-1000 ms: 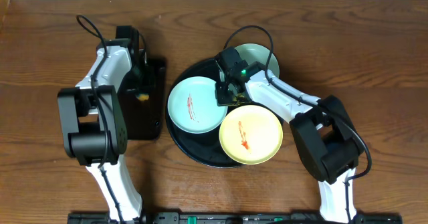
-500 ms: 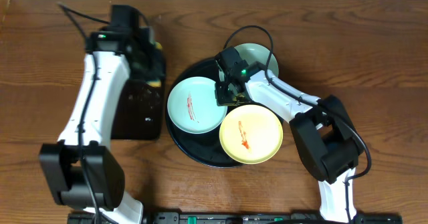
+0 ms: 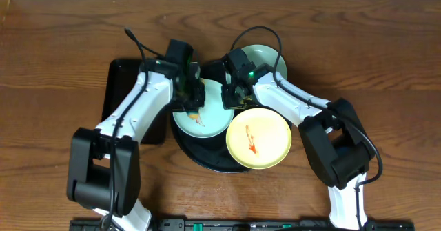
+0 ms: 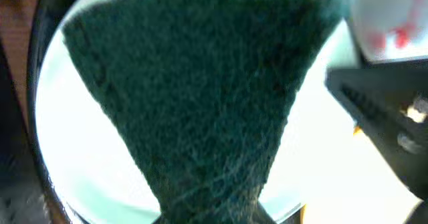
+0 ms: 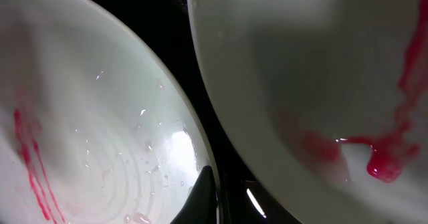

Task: Clean dirty plates on tray and stack at the side
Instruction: 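Carry the sponge with the left gripper onto the left mint plate, then scrub the left mint plate with the sponge in the left gripper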

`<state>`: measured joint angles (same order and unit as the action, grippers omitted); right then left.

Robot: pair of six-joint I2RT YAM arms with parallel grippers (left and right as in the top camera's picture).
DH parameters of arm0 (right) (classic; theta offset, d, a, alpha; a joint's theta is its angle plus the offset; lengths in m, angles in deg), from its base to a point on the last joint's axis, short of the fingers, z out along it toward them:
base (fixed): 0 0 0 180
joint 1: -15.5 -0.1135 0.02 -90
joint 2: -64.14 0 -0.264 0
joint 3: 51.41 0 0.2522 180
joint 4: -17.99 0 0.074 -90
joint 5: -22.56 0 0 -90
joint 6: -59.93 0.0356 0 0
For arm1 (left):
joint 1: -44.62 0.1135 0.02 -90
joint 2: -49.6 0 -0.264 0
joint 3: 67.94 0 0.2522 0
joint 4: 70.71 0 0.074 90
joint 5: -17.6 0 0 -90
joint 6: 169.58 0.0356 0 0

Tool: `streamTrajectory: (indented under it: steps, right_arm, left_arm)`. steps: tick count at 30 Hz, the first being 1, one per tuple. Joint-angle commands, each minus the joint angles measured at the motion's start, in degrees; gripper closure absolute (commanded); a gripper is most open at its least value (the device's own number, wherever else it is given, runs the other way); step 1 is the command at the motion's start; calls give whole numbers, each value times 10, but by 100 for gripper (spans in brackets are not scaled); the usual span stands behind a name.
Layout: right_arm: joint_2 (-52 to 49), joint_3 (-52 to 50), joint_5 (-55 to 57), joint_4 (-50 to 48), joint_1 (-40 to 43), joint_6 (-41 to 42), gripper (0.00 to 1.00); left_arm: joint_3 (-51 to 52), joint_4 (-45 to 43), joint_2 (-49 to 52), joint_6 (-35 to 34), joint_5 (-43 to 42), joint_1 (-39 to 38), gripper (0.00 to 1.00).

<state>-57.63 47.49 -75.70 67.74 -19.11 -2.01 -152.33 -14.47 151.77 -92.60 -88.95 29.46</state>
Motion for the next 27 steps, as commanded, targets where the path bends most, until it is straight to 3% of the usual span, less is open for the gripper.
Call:
streamTrajectory:
  steps: [1, 4, 8, 14, 20, 23, 24, 26, 27]
  right_arm:
    - [-17, -1, -28, -2, 2, 0, 99]
    - [-17, -1, -33, -2, 5, 0, 99]
    - [-17, -1, -34, -2, 5, 0, 99]
    - [-17, -1, -34, -3, 5, 0, 99]
    - [-17, -1, -34, -3, 5, 0, 99]
    - [-17, -1, -34, -5, 5, 0, 99]
    - [-17, -1, -34, -5, 5, 0, 99]
    - [-17, -1, -34, -5, 5, 0, 99]
    - [-17, -1, -34, -5, 5, 0, 99]
  left_arm:
    - [57, -49, 5, -77, 59, 1, 92]
    - [96, -103, 5, -102, 108, 1, 92]
    - [132, -170, 5, -102, 113, 1, 92]
    - [136, -177, 5, -95, 109, 1, 93]
    - [136, -178, 5, 12, -46, 1, 93]
    - [136, -179, 5, 19, -49, 1, 92]
    - [136, -180, 5, 19, -49, 1, 89]
    - [136, -180, 5, 19, -48, 1, 61]
    - [136, -180, 5, 19, -48, 1, 54]
